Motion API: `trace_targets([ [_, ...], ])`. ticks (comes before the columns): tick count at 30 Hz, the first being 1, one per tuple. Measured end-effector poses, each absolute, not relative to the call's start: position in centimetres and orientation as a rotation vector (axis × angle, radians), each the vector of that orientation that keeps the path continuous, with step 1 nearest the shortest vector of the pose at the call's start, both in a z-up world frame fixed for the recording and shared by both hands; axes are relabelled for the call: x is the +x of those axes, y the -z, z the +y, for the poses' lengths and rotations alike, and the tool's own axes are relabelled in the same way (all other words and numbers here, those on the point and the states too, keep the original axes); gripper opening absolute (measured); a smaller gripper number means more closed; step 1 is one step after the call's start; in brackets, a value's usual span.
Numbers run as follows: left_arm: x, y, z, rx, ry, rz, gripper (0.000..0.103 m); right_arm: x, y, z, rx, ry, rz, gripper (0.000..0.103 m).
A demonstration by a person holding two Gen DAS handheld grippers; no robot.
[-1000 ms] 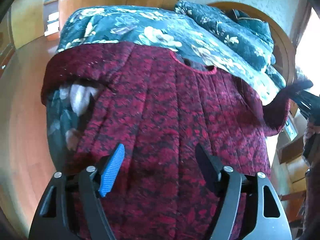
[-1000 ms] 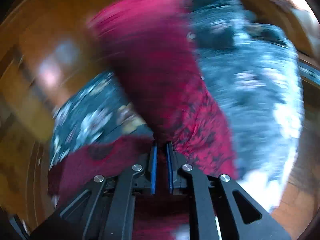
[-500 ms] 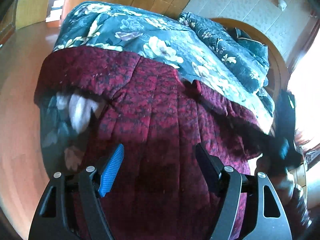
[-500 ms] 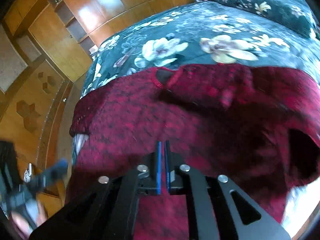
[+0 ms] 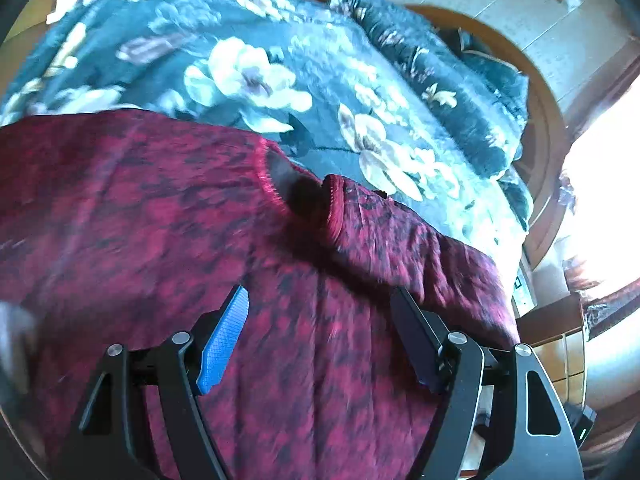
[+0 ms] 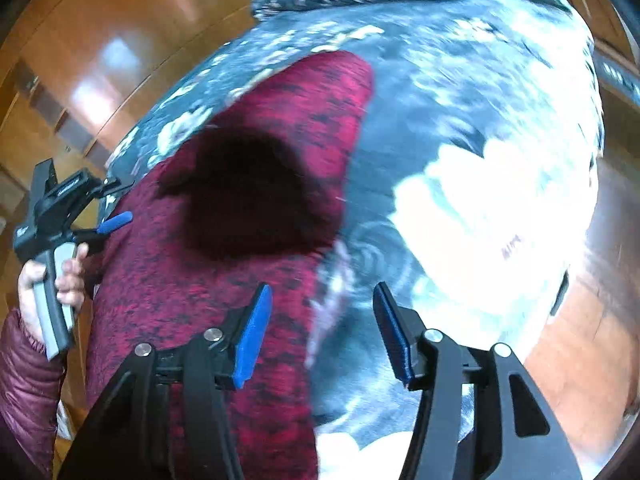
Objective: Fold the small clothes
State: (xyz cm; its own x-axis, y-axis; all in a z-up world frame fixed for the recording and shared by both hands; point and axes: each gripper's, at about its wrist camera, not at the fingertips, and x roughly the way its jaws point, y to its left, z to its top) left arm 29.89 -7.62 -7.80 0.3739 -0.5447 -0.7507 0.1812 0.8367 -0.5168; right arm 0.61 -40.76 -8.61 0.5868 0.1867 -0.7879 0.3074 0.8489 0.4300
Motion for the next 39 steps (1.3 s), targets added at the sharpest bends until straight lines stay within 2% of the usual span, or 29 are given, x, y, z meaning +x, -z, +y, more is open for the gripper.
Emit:
trace_targets([
  [6,33.8,9.8,-11.0,-0.390,0.459,1.178,0.073,1.7,9.4,-41.3,0.634,0.058,0.933,0.061],
  [8,34.5,10.2,-11.7,-0.379,0.458,1.188,0.068,2.7,9.5,-41.5,0.664,0.075,0.919,0.062],
  [10,34.8,10.4,-12.5,-0.364,0.488,1.185,0.039,3.5,9.5,-41.4,0.678,0.090,0.904,0.064],
  [11,35.0,10.3,-12.8,-0.342,0.475,1.174,0.030,3.9,9.5,-41.3,0.677,0.102,0.898,0.064],
  [12,35.3,10.3,-13.0,-0.346,0.483,1.165,0.015,4.3,9.6,-41.1,0.676,0.112,0.895,0.064],
  [13,35.4,10.1,-13.0,-0.356,0.495,1.157,0.011,4.6,9.5,-41.2,0.680,0.129,0.883,0.064],
  [19,33.0,3.9,-9.5,-0.401,0.543,0.946,0.009,4.8,9.0,-41.3,0.654,0.156,0.846,0.060],
  [21,31.6,2.1,-7.6,-0.391,0.544,0.886,0.009,4.9,9.1,-40.5,0.610,0.140,0.859,0.047],
  [23,29.7,1.1,-4.9,-0.393,0.527,0.842,0.009,5.3,9.5,-39.8,0.593,0.123,0.879,0.046],
  [25,28.5,1.5,-2.7,-0.374,0.474,0.845,0.009,5.8,9.9,-39.3,0.569,0.118,0.904,0.046],
  [29,27.9,5.8,0.2,-0.320,0.343,0.953,0.009,5.6,9.7,-38.7,0.524,0.091,0.941,0.047],
  [32,27.4,7.8,1.2,-0.343,0.318,0.996,0.009,4.2,8.7,-39.0,0.535,0.022,0.957,0.057],
  [36,26.3,7.4,1.4,-0.355,0.340,0.963,0.009,4.1,6.3,-40.4,0.654,-0.074,0.888,0.080],
  [39,25.4,6.2,1.7,-0.340,0.353,0.917,0.009,7.5,6.1,-41.5,0.726,-0.055,0.872,0.081],
])
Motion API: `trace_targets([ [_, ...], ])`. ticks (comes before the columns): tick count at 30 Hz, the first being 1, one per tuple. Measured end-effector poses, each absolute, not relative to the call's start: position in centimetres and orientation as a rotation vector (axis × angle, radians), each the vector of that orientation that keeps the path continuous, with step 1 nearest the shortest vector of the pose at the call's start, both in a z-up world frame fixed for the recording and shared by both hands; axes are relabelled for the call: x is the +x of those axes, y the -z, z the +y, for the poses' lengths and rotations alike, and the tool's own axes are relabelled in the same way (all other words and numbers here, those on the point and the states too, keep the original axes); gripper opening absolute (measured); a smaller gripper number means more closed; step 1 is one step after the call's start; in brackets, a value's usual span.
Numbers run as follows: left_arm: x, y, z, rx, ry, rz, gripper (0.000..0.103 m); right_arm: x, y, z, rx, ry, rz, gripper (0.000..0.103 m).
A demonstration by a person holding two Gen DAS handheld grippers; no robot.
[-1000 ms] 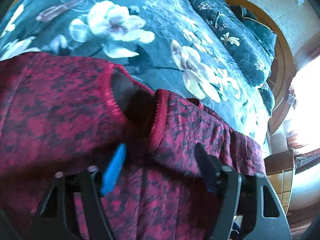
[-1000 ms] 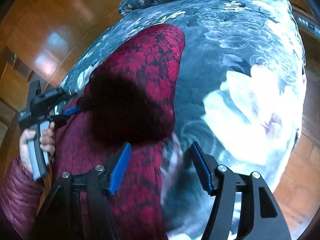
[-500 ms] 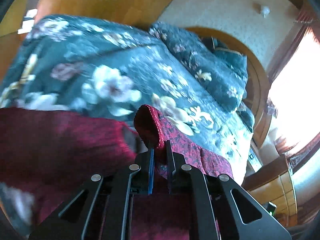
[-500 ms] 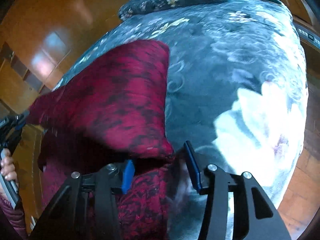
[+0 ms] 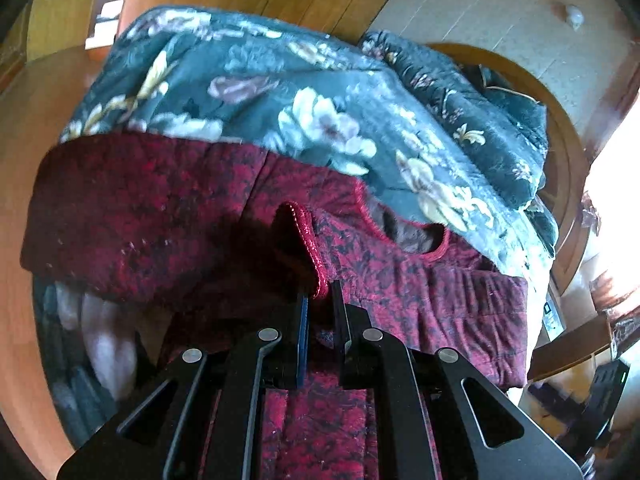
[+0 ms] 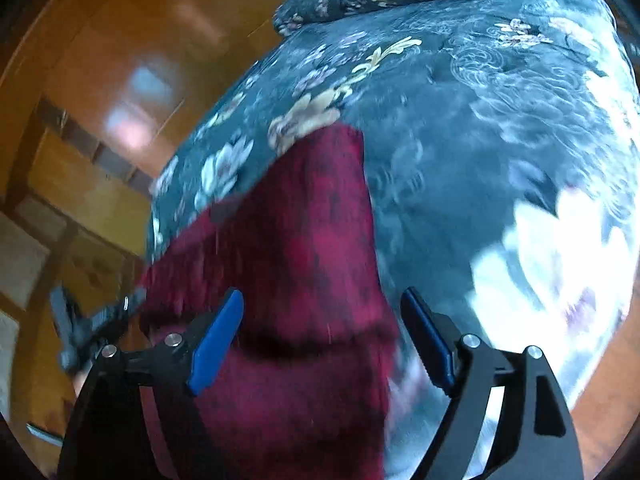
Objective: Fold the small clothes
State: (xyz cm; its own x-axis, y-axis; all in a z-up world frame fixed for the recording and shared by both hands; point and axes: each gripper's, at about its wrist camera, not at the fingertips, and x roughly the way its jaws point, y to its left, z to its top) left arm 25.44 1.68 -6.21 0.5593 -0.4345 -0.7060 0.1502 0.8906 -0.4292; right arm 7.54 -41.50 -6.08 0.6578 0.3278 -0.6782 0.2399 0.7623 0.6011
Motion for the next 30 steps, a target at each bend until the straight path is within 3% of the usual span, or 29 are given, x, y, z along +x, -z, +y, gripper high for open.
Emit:
trace_targets([
  [4,24.9,4.3,1.5,-0.325,0.379,0.858,0.009,13.3,7.7,-42.7,0.821,-0.018,0.913,0.081],
  [5,24.7,3.5,1.4,-0.316,0.391,0.833,0.009,14.4,8.2,-42.9,0.836,-0.013,0.926,0.070],
  [6,24.5,2.9,1.3,-0.306,0.399,0.817,0.009,15.7,8.5,-43.0,0.831,-0.011,0.946,0.034],
  [8,24.1,1.9,1.1,-0.281,0.406,0.781,0.009,16.2,7.8,-42.7,0.761,0.060,0.951,0.019],
  [9,24.0,1.8,1.2,-0.272,0.402,0.771,0.009,16.1,7.1,-42.5,0.727,0.081,0.912,0.018],
  [12,24.1,2.6,1.5,-0.242,0.368,0.773,0.009,15.9,6.8,-41.5,0.576,0.172,0.879,0.017],
  [14,24.9,4.6,1.1,-0.176,0.299,0.819,0.009,16.5,8.8,-40.6,0.480,0.241,0.953,0.019],
  [17,26.3,9.0,-0.1,-0.108,0.231,0.947,0.009,16.7,10.8,-40.7,0.465,0.279,0.965,0.037],
  [20,26.4,11.1,-0.7,-0.073,0.196,0.967,0.011,16.1,10.2,-41.3,0.467,0.292,0.968,0.057],
  [26,25.5,9.2,0.7,-0.146,0.169,0.960,0.017,12.4,4.6,-37.6,0.332,0.240,0.848,0.058],
  [30,23.6,8.6,1.5,-0.179,0.154,0.966,0.017,11.6,4.4,-32.9,0.227,0.157,0.862,0.058],
])
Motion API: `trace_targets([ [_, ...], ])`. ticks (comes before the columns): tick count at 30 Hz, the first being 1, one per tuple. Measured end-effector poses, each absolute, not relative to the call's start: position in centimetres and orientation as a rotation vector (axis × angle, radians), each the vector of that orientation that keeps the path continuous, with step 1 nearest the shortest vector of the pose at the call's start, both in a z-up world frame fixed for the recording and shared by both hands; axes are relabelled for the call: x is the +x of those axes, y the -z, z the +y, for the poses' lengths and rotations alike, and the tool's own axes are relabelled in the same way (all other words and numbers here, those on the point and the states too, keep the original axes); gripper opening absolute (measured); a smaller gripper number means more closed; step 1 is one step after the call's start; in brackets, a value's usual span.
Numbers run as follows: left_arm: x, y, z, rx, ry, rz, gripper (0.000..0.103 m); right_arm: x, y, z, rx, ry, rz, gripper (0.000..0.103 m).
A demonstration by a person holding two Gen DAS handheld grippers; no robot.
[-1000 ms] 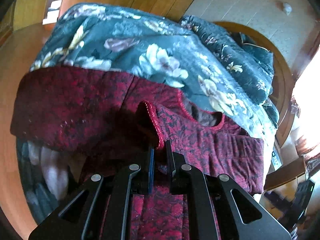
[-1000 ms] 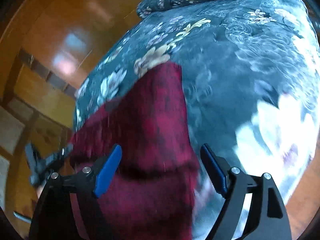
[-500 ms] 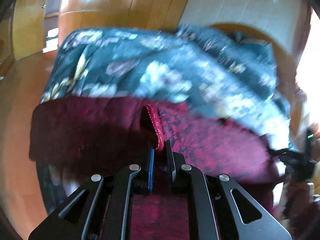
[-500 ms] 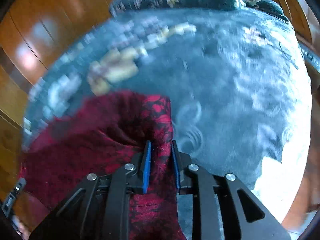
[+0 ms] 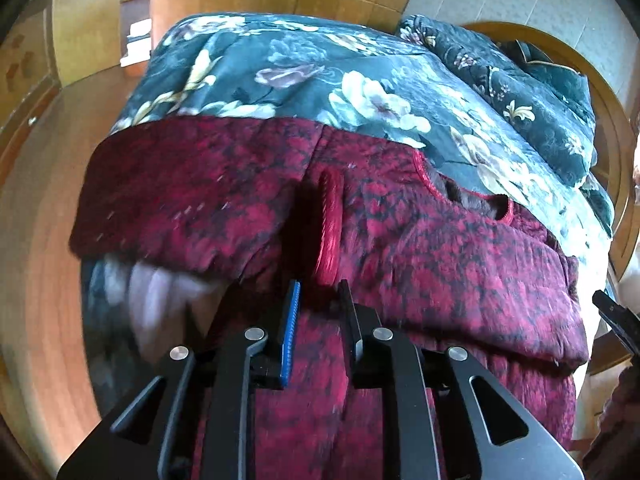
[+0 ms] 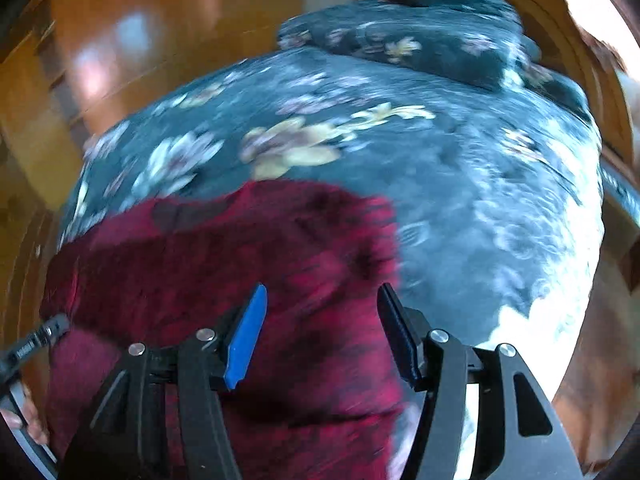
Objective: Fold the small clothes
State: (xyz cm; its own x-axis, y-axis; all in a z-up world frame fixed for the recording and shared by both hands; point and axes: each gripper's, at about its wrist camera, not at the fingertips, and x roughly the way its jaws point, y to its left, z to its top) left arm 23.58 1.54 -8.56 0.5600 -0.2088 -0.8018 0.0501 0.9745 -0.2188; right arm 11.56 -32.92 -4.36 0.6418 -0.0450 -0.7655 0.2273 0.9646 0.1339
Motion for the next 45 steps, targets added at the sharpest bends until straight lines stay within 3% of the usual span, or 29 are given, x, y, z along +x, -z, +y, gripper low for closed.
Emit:
trace_targets([
  [4,20.6,8.1,2.2,-0.172,0.142,0.957,0.017,13.3,9.0,-29.9,0.124,0.166,1.045,0.062],
  [8,17.4,7.6,3.8,-0.197,0.136,0.953,0.017,12.2,7.0,-28.4,0.122,0.151,0.989,0.063],
  [9,16.7,7.4,4.4,-0.203,0.133,0.946,0.026,11.7,6.2,-27.9,0.131,0.132,0.966,0.066],
  [10,16.0,7.2,4.9,-0.212,0.128,0.936,0.042,10.9,5.0,-27.0,0.112,0.124,0.925,0.067],
  [12,14.6,6.8,6.3,-0.233,0.089,0.905,0.058,9.5,3.5,-25.3,0.081,0.107,0.870,0.071],
  [23,9.8,6.7,14.2,-0.367,-0.058,0.882,0.058,3.3,0.0,-15.7,-0.063,-0.031,0.740,0.088],
  [45,7.4,9.1,22.6,-0.548,-0.185,0.905,0.058,0.7,2.2,-8.4,-0.230,-0.163,0.756,0.094],
])
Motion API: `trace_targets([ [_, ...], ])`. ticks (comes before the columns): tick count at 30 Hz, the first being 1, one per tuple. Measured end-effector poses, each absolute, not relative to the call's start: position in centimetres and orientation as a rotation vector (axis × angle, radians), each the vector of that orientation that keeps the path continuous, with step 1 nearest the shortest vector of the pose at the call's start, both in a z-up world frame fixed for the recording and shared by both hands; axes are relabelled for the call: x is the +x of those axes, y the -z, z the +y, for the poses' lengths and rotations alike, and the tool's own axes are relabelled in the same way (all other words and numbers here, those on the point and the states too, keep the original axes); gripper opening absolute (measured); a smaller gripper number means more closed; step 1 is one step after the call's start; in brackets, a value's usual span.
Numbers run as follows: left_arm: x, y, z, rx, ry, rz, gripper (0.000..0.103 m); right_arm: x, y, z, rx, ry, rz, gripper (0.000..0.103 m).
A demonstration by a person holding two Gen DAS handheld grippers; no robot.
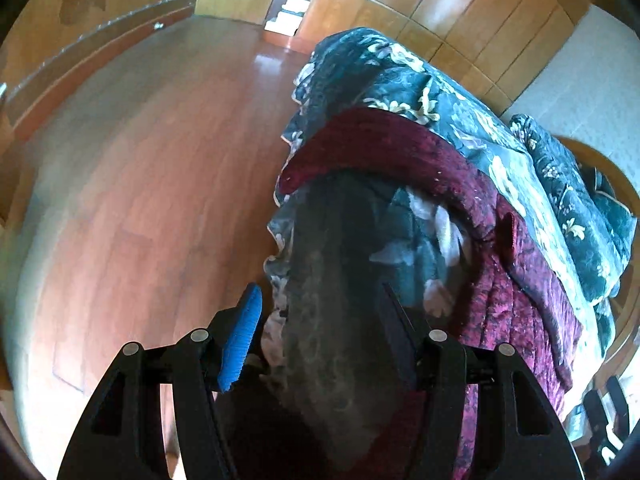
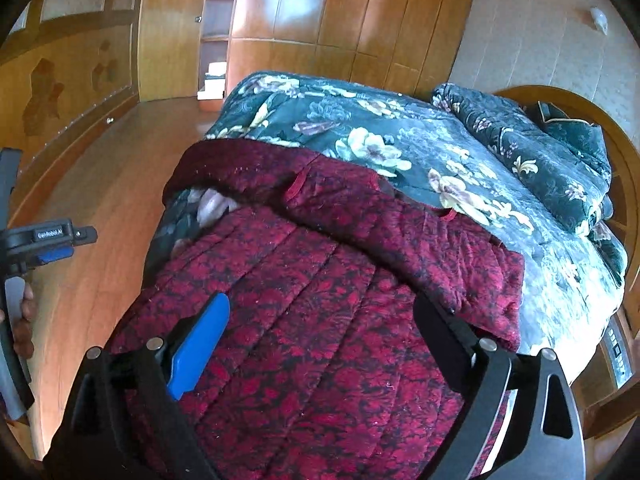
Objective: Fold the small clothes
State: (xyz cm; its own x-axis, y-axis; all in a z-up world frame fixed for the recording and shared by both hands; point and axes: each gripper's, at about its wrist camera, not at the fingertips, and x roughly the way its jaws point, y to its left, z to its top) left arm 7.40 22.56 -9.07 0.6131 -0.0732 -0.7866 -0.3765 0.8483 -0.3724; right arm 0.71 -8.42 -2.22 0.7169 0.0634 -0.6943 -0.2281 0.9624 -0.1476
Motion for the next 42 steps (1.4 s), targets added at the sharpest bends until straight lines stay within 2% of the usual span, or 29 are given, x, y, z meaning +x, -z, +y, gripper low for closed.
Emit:
trace_targets([
  [9,9.2,13.0,26.2,-0.836,-0.123,0.973,0.058,2.4,8.0,-13.6,-0.023,-0.134,0.916,0.095],
  [15,12.1,14.5,28.4,-0.990,-0.093,0.956,0.058,2.4,9.2,-15.1,0.040,-0.160,0.905,0.101],
  [18,14.3,15.3,29.8,-1.109,-0.096,0.923,0.068,2.5,9.7,-15.3,0.064,-0.171,0.905,0.101],
  [22,18.5,16.8,30.5,-1.230,-0.083,0.900,0.073,2.7,10.2,-15.6,0.082,-0.192,0.897,0.101],
  [33,26.1,23.8,31.2,-1.677,-0.098,0.817,0.075,3.4,10.8,-15.1,0.053,-0.200,0.905,0.101],
  [35,27.0,23.9,31.2,-1.678,-0.094,0.798,0.059,3.5,10.9,-15.0,0.046,-0.198,0.908,0.101],
  [37,27.5,23.4,31.4,-1.645,-0.108,0.774,0.030,3.6,11.0,-14.9,0.044,-0.198,0.908,0.101],
  [39,27.5,22.0,31.9,-1.575,-0.133,0.744,0.022,3.6,11.0,-14.8,0.043,-0.195,0.906,0.101],
  [42,27.2,18.4,32.4,-1.434,-0.151,0.727,0.018,3.6,11.0,-14.9,0.047,-0.196,0.902,0.101],
])
